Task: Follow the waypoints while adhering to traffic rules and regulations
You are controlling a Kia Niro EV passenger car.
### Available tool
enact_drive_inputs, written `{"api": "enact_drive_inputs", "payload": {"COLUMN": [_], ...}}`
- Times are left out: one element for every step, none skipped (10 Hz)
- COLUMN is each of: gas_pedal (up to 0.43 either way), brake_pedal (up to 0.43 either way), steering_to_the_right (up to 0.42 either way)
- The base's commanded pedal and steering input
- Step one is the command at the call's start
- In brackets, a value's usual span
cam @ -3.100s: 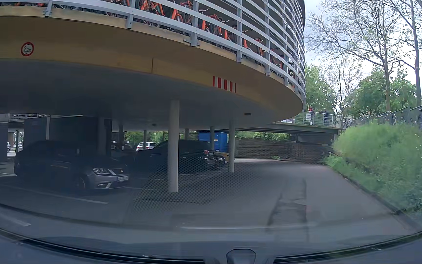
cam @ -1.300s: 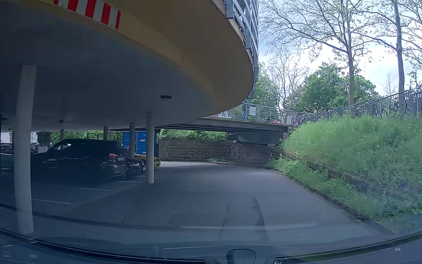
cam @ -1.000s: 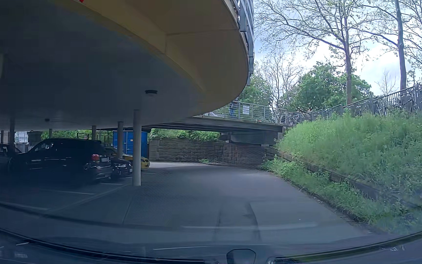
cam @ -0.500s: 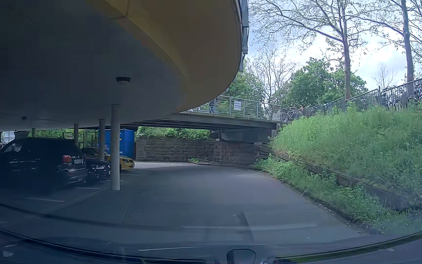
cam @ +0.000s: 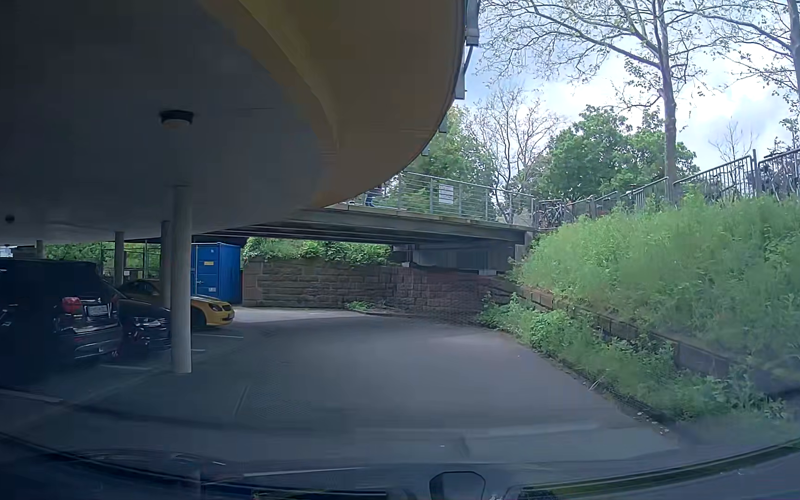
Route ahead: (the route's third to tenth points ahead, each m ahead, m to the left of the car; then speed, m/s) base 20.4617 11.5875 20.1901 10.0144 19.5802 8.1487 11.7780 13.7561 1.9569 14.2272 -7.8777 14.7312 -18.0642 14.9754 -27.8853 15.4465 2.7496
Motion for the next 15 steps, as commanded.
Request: {"api": "enact_drive_inputs", "payload": {"gas_pedal": [0.020, 0.020, 0.020, 0.020, 0.020, 0.020, 0.020, 0.020, 0.020, 0.020, 0.020, 0.000, 0.000, 0.000, 0.000], "brake_pedal": [0.000, 0.000, 0.000, 0.000, 0.000, 0.000, 0.000, 0.000, 0.000, 0.000, 0.000, 0.000, 0.000, 0.000, 0.000], "steering_to_the_right": [0.004, 0.000, 0.000, 0.000, -0.005, -0.006, -0.005, -0.005, -0.005, -0.005, -0.005, -0.005, -0.005, -0.005, -0.005]}}
